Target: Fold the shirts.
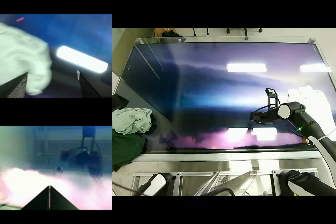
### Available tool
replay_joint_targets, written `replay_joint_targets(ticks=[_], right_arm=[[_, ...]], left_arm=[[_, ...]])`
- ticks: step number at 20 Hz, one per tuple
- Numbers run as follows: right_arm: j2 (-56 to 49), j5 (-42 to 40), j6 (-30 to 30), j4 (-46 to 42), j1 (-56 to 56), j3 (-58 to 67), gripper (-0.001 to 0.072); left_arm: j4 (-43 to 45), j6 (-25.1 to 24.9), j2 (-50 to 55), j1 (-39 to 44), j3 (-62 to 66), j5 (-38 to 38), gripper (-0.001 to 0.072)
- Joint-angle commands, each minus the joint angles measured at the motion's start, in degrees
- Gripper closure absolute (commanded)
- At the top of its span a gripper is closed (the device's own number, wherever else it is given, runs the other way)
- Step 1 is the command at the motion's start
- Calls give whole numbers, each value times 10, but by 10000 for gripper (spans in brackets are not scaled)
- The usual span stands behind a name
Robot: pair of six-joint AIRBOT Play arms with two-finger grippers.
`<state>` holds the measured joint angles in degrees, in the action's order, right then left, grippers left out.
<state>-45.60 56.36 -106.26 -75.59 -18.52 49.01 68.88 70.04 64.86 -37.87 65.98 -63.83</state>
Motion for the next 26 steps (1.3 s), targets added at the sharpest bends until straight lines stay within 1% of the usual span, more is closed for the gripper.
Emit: replay_joint_targets(ticks=[1,4,8,9,10,11,13,15,19,20,22,25,26], right_arm=[[0,0,0,0,0,0,691],[0,0,0,0,0,0,691],[0,0,0,0,0,0,691],[0,0,0,0,0,0,691],[0,0,0,0,0,0,691],[0,0,0,0,0,0,691],[0,0,0,0,0,0,691],[0,0,0,0,0,0,691],[0,0,0,0,0,0,691],[-1,0,0,0,0,0,691],[-1,0,0,0,0,0,691],[-1,0,0,0,0,0,691],[-1,0,0,0,0,0,691]], left_arm=[[61,0,125,-32,21,17,-4],[60,0,216,-32,21,41,-4],[60,1,292,-10,22,101,-2],[60,4,302,-5,22,107,91],[60,12,307,-2,23,107,453],[56,12,306,1,29,98,691],[-1,11,297,10,75,50,690],[-76,9,266,21,141,-3,690],[-175,12,169,101,265,-68,690],[-191,15,146,137,284,-74,689],[-193,24,109,222,295,-77,689],[-193,25,89,364,257,-71,688],[-192,26,90,414,232,-56,688]])
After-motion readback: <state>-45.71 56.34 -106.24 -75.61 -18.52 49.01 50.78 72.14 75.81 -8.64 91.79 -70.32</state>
